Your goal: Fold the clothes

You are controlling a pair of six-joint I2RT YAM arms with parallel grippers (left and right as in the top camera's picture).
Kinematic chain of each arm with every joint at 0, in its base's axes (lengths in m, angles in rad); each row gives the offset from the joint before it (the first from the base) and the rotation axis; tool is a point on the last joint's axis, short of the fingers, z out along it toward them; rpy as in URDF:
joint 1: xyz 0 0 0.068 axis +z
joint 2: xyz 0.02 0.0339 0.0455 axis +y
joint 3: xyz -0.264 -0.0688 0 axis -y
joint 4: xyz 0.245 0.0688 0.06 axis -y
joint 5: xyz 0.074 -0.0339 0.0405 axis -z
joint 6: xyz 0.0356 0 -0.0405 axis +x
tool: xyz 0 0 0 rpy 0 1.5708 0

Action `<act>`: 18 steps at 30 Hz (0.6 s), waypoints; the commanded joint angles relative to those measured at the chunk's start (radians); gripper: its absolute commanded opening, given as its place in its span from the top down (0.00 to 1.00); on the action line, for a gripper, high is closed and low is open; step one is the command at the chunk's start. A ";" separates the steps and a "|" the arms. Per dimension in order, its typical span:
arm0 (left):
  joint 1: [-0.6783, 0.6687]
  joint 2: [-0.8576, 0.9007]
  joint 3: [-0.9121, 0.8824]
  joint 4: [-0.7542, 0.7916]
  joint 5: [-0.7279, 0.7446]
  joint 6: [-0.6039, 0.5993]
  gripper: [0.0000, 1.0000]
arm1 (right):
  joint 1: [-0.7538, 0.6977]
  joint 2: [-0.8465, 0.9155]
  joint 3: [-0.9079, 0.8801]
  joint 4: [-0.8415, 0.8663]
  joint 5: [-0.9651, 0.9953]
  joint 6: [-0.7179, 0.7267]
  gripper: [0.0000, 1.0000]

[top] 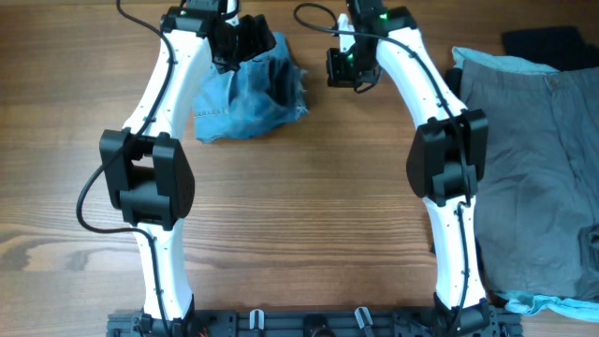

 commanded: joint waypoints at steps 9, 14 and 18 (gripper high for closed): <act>0.273 -0.215 0.014 -0.286 0.042 0.212 0.09 | 0.050 -0.100 0.002 0.145 -0.747 -0.352 0.83; 0.314 -0.196 -0.014 -0.339 0.045 0.302 0.63 | 0.227 -0.046 0.001 0.186 -0.325 -0.323 0.85; 0.312 -0.195 -0.061 -0.336 0.042 0.333 0.51 | 0.274 0.072 -0.001 0.132 0.081 -0.120 0.96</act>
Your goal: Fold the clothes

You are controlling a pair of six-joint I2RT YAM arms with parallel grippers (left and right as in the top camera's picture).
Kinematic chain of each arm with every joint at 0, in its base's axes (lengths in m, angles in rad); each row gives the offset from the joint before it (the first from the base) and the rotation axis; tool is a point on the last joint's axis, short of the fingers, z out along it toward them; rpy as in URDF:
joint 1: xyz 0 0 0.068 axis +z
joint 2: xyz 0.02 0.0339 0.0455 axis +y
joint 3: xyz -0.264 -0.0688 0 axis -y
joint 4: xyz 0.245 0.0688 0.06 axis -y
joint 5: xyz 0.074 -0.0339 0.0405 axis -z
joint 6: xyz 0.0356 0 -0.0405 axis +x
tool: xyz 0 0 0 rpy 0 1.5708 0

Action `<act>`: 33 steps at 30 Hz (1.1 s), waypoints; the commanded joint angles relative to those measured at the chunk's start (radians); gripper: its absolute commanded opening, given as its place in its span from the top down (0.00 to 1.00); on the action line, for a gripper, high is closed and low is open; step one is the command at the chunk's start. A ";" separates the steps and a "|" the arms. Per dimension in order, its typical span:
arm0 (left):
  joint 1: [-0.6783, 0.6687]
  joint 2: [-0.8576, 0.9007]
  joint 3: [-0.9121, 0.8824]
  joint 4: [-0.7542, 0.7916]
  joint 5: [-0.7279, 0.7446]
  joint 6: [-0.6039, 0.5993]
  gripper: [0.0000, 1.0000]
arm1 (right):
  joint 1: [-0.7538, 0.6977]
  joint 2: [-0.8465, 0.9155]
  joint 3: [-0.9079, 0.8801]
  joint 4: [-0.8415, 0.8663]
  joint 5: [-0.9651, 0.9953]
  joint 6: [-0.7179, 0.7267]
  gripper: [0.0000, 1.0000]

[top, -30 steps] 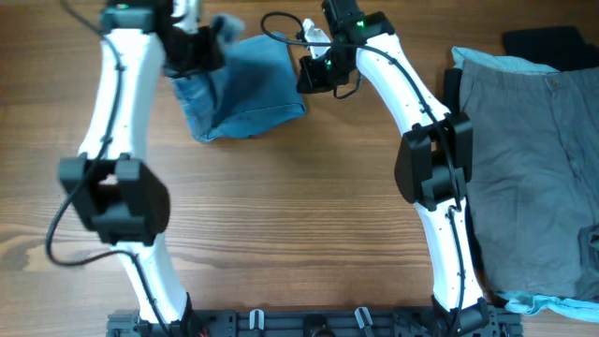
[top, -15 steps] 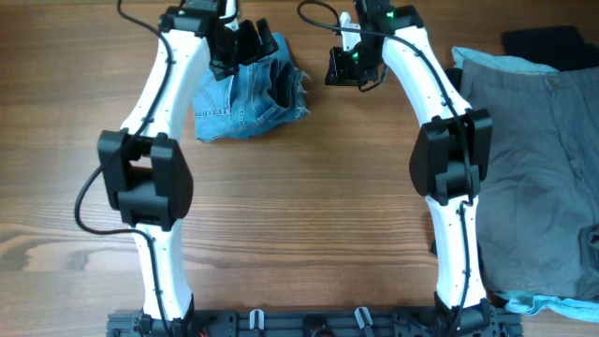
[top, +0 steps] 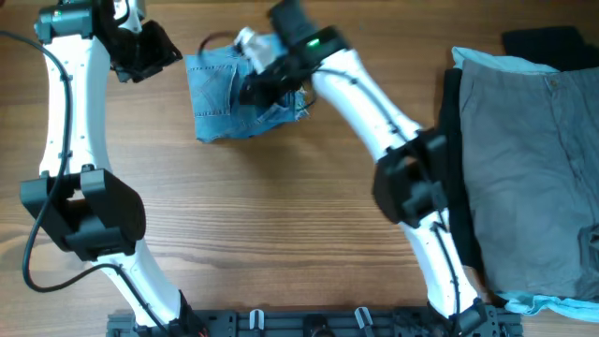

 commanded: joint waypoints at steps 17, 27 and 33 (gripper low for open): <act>-0.170 0.014 -0.548 0.549 0.154 0.097 0.19 | -0.236 0.090 -0.001 -0.130 0.033 0.169 0.92; -0.287 0.180 -0.615 0.728 -0.041 -0.016 0.70 | -0.264 -0.082 -0.001 -0.138 0.035 0.156 0.91; 0.019 0.157 -0.607 0.692 -0.171 -0.406 0.96 | -0.264 -0.082 -0.001 -0.173 0.036 0.156 0.91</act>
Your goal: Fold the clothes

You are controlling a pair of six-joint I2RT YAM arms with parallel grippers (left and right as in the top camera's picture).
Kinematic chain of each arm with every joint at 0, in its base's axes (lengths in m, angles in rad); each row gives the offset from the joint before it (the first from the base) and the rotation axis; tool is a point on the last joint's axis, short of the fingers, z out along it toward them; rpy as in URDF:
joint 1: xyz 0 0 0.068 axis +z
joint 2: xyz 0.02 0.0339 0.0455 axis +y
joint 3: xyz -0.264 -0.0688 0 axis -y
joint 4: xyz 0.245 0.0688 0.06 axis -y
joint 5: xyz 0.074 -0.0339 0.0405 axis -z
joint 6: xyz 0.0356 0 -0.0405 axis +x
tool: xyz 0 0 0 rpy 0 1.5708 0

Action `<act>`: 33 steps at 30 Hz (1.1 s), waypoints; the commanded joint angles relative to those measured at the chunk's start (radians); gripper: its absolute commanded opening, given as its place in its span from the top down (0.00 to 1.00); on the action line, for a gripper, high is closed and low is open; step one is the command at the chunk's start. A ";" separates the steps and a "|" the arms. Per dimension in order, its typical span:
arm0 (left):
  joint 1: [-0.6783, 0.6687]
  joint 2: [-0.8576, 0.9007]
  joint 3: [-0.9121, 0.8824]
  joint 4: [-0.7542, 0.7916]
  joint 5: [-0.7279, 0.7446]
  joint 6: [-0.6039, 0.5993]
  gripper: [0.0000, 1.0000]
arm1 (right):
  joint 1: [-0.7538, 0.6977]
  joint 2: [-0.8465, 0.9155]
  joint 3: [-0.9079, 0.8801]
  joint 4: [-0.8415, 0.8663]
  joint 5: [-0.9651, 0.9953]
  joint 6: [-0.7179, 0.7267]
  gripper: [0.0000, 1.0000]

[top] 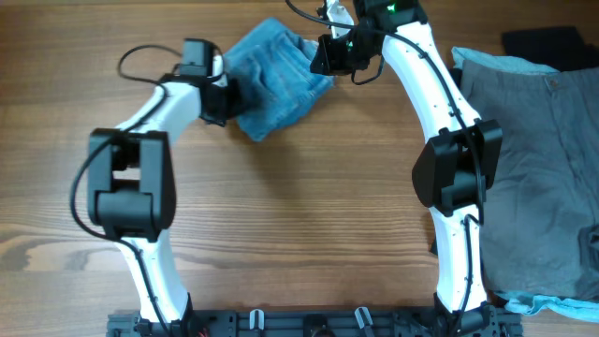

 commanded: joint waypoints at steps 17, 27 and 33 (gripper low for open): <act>0.572 -0.003 -0.020 0.031 0.022 0.057 0.96 | 0.003 -0.008 0.002 -0.027 -0.012 0.009 0.91; 0.603 -0.253 -0.002 -0.024 0.006 0.083 0.00 | -0.011 -0.190 0.002 -0.035 0.209 -0.050 0.90; 0.643 -0.910 0.019 -0.400 -0.104 0.270 0.00 | -0.031 -0.482 0.002 0.002 0.396 -0.053 0.68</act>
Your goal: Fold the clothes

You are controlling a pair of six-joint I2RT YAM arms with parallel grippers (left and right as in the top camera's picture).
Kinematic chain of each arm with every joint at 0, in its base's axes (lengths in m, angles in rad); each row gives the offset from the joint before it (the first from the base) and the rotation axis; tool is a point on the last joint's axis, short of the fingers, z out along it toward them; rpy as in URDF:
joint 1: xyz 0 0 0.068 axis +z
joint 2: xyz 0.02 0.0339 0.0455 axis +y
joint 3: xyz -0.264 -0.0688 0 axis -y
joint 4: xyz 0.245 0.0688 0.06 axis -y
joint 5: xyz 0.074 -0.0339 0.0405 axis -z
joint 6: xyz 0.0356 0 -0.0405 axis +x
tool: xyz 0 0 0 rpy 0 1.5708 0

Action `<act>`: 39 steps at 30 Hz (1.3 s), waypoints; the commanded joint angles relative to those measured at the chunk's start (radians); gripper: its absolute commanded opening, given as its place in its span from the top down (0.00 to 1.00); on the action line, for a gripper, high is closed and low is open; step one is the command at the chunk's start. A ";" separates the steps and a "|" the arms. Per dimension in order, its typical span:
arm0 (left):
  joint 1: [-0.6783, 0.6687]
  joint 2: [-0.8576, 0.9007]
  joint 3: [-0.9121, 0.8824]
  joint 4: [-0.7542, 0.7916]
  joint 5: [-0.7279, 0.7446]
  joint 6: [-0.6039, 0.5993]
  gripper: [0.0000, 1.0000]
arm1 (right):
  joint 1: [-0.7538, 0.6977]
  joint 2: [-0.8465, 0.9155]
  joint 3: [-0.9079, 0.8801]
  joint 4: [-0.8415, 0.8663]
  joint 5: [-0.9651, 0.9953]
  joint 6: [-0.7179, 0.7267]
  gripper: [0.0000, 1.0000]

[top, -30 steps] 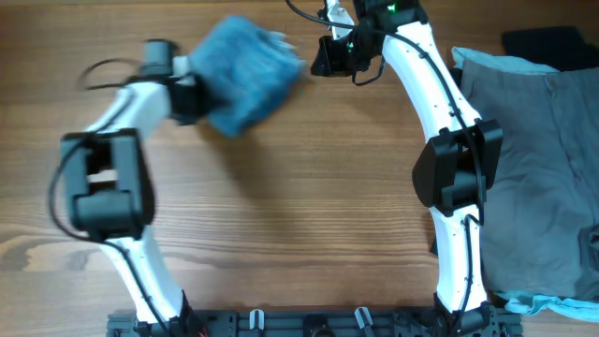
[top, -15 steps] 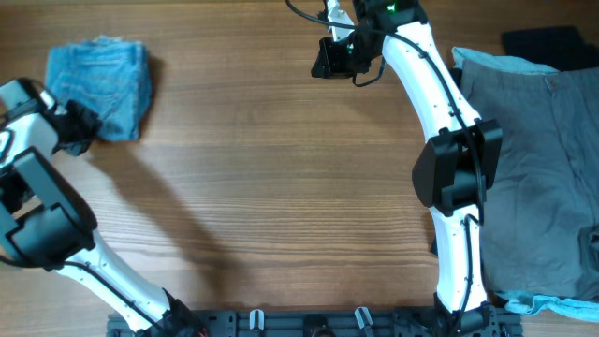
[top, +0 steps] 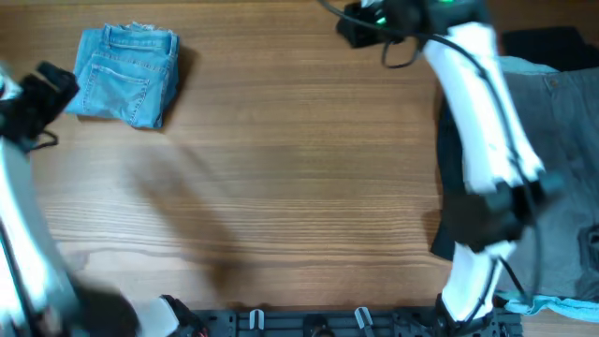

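Observation:
A folded pair of blue denim shorts (top: 126, 73) lies flat at the table's far left, back pocket up. My left gripper (top: 45, 96) sits just left of it, motion-blurred and apart from the cloth; its jaws are unreadable. My right gripper (top: 358, 25) hovers at the far edge right of centre, well away from the denim, with nothing seen in it and its jaw state unclear. A grey pair of shorts (top: 562, 159) lies spread on the right side.
A dark garment (top: 547, 41) lies at the far right corner, and light blue cloth (top: 547, 304) shows under the grey shorts. The right arm (top: 482, 140) stretches along the grey pile's left edge. The arm mount rail (top: 309, 323) runs along the near edge.
The denim was a rumpled bundle at the far centre between both grippers; now it lies folded at the far left. Both grippers are off it, the left beside it and the right at far centre-right.
First the left gripper was on crumpled denim at the far centre-left, with the right gripper beside it. Then the left arm stood out to the left while the right gripper was at the denim. Later both were at the bundle. Now it lies folded at far left.

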 commanded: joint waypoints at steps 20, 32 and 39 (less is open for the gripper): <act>-0.005 -1.268 0.016 -0.229 -0.217 0.116 0.00 | -0.006 -0.650 0.006 -0.233 0.161 -0.103 0.00; -0.005 -1.268 0.016 -0.442 -0.217 0.116 0.00 | -0.006 -0.781 0.007 -0.146 0.280 -0.216 0.00; -0.005 -1.268 0.016 -0.810 -0.217 0.116 0.00 | -0.047 -0.838 -0.144 -0.020 0.122 -0.419 0.00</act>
